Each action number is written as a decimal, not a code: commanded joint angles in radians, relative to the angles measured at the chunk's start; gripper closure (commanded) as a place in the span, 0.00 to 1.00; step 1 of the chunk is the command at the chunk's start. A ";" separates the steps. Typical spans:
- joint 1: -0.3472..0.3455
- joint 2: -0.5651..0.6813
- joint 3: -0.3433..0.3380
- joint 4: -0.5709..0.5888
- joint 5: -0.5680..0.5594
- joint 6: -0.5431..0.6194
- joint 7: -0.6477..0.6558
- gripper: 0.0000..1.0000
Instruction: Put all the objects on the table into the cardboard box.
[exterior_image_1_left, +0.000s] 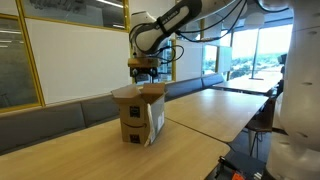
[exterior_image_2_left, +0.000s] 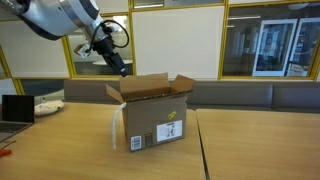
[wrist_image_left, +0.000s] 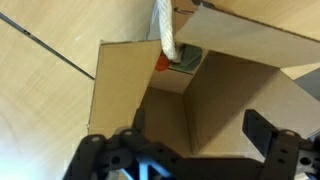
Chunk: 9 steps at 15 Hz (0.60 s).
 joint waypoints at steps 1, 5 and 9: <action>-0.026 -0.111 0.065 -0.142 0.022 0.008 0.027 0.00; -0.030 -0.162 0.109 -0.247 0.104 0.012 0.003 0.00; -0.034 -0.192 0.128 -0.339 0.179 0.050 -0.020 0.00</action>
